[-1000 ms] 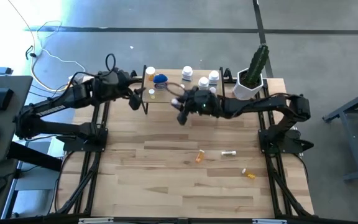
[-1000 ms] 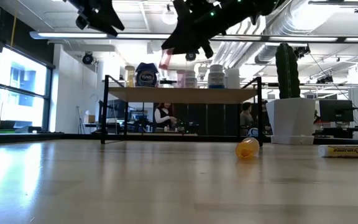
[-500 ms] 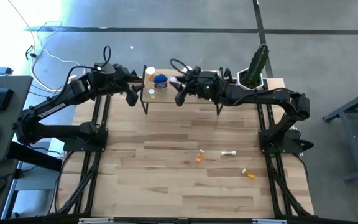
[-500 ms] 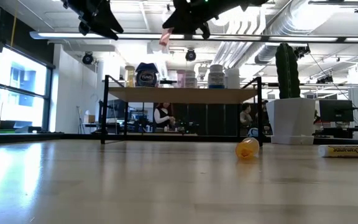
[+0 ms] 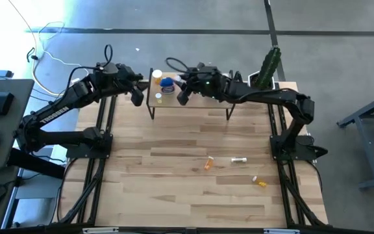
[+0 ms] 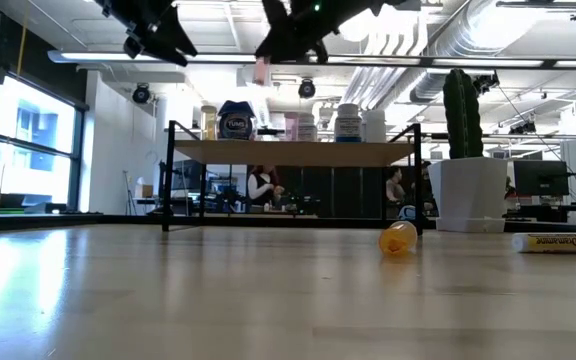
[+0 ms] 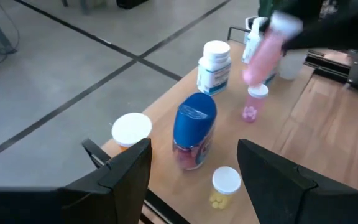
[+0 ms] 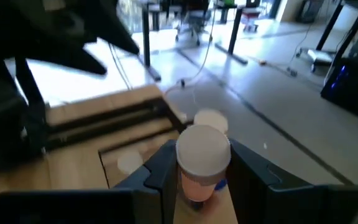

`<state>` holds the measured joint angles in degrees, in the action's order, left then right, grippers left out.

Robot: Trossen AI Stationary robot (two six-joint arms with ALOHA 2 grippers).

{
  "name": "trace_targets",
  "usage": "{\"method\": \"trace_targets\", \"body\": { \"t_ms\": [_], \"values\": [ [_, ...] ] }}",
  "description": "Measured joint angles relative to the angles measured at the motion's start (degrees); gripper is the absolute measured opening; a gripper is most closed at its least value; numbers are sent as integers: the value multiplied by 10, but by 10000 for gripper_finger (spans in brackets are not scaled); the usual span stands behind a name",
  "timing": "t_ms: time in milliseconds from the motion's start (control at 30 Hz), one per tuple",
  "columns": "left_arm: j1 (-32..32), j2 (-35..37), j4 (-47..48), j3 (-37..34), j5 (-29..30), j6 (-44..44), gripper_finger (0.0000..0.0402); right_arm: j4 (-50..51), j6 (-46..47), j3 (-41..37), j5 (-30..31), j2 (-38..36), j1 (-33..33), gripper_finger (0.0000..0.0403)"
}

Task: Pick and place medicine bottles onto shelf by color
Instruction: Put the red pill bottle on the shelf

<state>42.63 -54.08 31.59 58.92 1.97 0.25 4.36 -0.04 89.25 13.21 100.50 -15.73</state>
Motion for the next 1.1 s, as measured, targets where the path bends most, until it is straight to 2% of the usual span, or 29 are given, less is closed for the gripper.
{"method": "trace_targets", "body": {
  "t_ms": [267, 600, 767, 1100],
  "values": [
    [5, 0, 2, 0, 0, 0, 225, 47, 0, 0, -31, 32, 21, 99],
    [5, 0, 2, 0, 0, 0, 225, 67, -4, -1, -28, 75, 27, 99],
    [5, 0, 3, 0, 0, -1, 225, 67, -3, -1, -10, 83, 24, 99],
    [5, 0, 3, 0, 0, -1, 225, 77, 15, -1, -22, 87, 14, 99]
  ]
}}
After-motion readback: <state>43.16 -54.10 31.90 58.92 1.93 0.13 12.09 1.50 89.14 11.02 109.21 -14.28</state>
